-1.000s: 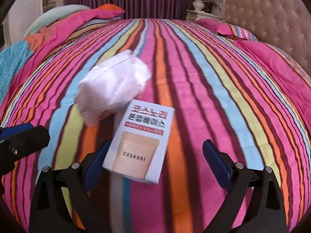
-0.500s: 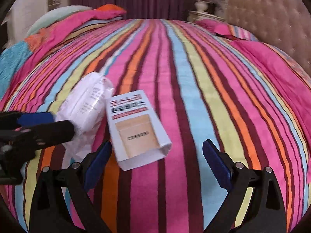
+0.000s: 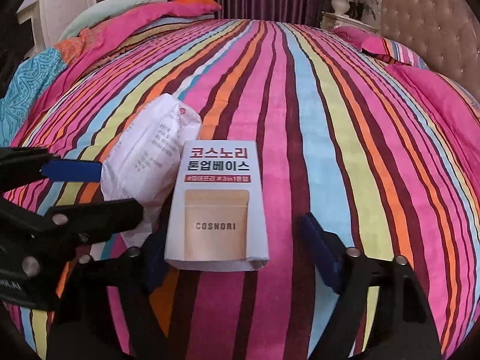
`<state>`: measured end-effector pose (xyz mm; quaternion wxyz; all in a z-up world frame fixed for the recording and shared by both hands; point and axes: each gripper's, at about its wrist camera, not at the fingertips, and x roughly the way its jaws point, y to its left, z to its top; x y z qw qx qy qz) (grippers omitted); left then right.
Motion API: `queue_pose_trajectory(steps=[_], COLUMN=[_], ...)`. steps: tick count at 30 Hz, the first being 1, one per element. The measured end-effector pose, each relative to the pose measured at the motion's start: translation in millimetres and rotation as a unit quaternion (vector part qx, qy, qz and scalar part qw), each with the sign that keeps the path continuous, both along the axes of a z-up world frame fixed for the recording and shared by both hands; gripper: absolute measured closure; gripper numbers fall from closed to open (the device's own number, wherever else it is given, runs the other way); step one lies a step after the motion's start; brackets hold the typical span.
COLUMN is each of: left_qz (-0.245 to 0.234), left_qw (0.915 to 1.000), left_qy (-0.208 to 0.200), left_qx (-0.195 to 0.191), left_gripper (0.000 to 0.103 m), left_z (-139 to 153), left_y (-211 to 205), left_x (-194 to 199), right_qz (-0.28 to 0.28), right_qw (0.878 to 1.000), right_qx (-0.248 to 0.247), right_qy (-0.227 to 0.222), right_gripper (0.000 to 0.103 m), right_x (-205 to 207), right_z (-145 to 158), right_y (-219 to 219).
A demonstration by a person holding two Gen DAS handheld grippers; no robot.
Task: Collect trash
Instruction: 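Grasp the white paper packet with the left gripper while the right grasps the COSNORI box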
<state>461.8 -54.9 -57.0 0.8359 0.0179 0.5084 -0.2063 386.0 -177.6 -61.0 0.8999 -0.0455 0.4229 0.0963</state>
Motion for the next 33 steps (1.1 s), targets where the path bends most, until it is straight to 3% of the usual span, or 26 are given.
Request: queue_pose_trajectory(steps=[4,10,12,16,20,24,27,29,31,33], left_qz=[0.007,0.026,0.023,0.031,0.042,0.049,0.056,0.058,0.059,0.060], left_qw=[0.9999,0.9996,0.9997,0.9993,0.9988,0.9985,0.9981,0.9980,0.9978,0.9977], left_qy=[0.000,-0.007,-0.005,-0.018,-0.024,-0.023,-0.023,-0.025,-0.029,-0.032], left_qx=[0.007,0.003,0.006,0.006,-0.002,-0.002,-0.008,-0.004,-0.002,0.000], left_gripper=[0.023,0.023,0.027,0.034,0.035,0.036,0.036,0.036,0.036,0.036], left_z=[-5,-11,-15,-14,-12,-11,-9,-7,-5,-3], left_y=[-7,-6,-7,-5,2,13,23,27,31,34], left_x=[9,21,25,24,20,13,5,-1,-7,-14], right_qz=[0.012,0.014,0.013,0.015,0.016,0.026,0.019,0.010,-0.008,-0.022], right_qw=[1.000,1.000,1.000,1.000,1.000,0.999,1.000,1.000,1.000,0.999], right_qx=[-0.009,-0.015,-0.014,-0.014,-0.002,0.024,0.006,0.003,0.007,0.030], right_qy=[-0.004,-0.007,-0.007,-0.012,-0.008,0.002,0.001,0.001,0.001,0.010], right_gripper=[0.041,0.044,0.044,0.057,0.055,0.041,0.041,0.043,0.058,0.058], right_x=[-4,-5,-5,-7,-5,-3,-1,0,-1,-1], right_z=[1,0,0,2,1,1,2,2,4,7], right_y=[6,5,4,5,2,2,8,8,5,-1])
